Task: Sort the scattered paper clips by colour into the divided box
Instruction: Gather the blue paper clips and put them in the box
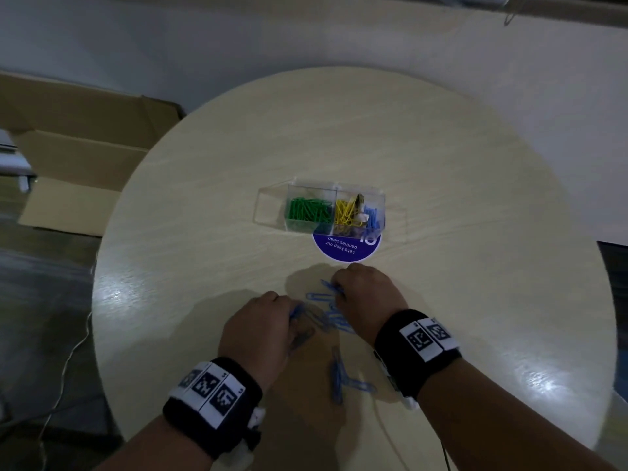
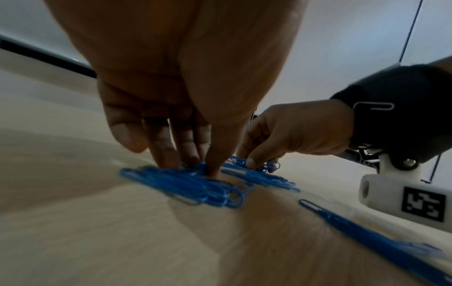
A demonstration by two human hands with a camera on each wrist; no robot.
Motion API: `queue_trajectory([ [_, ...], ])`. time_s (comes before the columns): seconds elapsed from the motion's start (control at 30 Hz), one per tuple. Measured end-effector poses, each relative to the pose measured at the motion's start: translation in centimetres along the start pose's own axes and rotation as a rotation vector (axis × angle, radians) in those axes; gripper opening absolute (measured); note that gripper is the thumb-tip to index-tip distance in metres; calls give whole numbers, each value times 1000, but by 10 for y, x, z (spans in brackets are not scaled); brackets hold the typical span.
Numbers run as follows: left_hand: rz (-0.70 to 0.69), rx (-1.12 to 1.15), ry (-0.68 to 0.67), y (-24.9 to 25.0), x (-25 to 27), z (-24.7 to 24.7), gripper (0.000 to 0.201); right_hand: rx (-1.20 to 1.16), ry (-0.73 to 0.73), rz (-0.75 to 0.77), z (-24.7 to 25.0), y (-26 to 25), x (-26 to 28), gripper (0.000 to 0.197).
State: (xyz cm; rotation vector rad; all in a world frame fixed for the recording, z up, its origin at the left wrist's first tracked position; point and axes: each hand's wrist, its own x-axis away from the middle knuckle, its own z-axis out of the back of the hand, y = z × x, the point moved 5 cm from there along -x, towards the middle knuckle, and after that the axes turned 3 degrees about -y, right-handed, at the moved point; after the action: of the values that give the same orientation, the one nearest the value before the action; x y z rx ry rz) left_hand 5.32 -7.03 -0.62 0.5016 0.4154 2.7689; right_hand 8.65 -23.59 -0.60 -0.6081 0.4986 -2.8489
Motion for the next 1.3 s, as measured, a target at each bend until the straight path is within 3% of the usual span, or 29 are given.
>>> queue_trajectory([
  [0.1, -38, -191, -143, 9, -9, 4, 28, -26, 39, -24, 1, 7, 2, 19],
  [0.2, -73, -250, -107, 12, -21, 9, 35, -86, 80, -66, 6, 18, 8, 19],
  [0.3, -41, -127, -39, 21, -36, 28, 18, -222, 196, -165, 22, 35, 16, 15],
  [0.47, 46, 235, 119, 50, -73, 75, 22, -504, 400, -323, 58, 70, 30, 9],
  [0.6, 19, 345, 230, 79, -115, 95, 21, -560, 495, -360, 84, 88, 34, 9],
  [0.7, 20, 313, 227, 93, -143, 89, 21, -587, 526, -380, 94, 97, 33, 11],
  [0.8, 18, 292, 127, 99, -156, 73, 29, -587, 540, -385, 99, 101, 29, 11],
  [0.87, 5, 308, 117, 98, -154, 70, 30, -593, 539, -382, 100, 101, 25, 11],
  [1.07, 63, 529, 318, 67, -126, 87, 29, -595, 513, -337, 104, 91, -1, 16],
  [1.23, 91, 501, 294, 31, -90, 77, 20, -521, 474, -323, 105, 78, -31, 10],
  [1.3, 107, 455, 283, 15, -72, 70, 19, -525, 442, -318, 103, 77, -37, 16],
])
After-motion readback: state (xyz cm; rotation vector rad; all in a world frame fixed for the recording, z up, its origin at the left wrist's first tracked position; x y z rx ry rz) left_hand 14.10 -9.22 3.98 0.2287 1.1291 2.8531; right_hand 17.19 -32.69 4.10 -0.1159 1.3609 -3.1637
